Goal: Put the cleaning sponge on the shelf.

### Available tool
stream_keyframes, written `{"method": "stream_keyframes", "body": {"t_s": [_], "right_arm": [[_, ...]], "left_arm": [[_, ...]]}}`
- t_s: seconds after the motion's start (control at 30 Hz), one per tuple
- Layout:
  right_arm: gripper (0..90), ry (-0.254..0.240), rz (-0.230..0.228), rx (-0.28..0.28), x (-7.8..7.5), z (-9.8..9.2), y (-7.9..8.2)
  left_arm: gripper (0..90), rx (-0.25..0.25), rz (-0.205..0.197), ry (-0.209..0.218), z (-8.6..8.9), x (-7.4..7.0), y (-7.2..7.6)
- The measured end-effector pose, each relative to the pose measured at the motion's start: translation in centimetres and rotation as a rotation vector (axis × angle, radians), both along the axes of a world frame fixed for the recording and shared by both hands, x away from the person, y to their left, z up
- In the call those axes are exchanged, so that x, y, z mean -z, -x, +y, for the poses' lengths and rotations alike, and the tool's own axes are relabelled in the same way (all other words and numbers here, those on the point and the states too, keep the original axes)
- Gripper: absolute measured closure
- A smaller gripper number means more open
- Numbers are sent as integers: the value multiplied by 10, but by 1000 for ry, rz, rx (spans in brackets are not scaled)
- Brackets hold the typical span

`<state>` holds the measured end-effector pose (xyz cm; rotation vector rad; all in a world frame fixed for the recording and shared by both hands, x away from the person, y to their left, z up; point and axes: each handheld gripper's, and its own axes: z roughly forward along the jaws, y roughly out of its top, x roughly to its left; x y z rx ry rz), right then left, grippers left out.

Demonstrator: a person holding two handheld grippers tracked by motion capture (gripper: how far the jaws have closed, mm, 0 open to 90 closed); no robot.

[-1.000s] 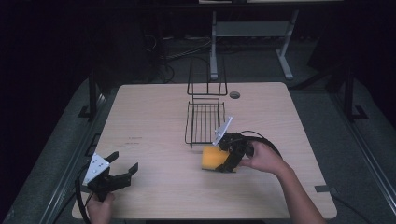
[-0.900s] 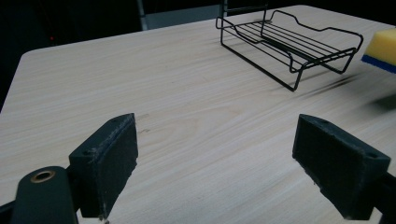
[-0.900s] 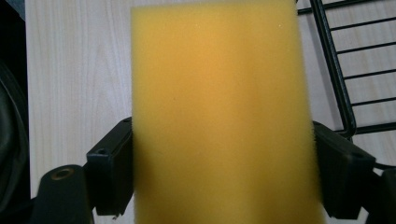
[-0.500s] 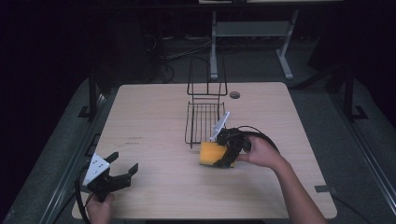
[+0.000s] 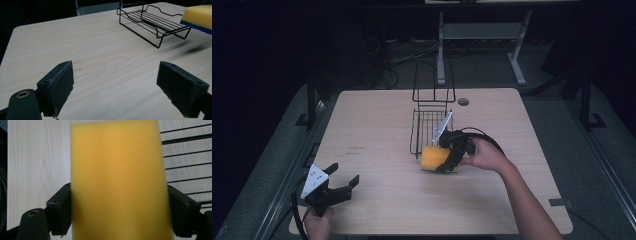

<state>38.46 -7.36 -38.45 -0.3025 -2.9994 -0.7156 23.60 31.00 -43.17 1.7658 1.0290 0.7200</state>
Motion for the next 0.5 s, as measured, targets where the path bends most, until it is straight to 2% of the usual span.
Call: {"method": "stream_keyframes", "body": {"t_s": [0.5], "right_arm": [[199,-7,5,-9,0,5,-12]], "left_arm": [[134,0,-5,-1,0,0,1]]}}
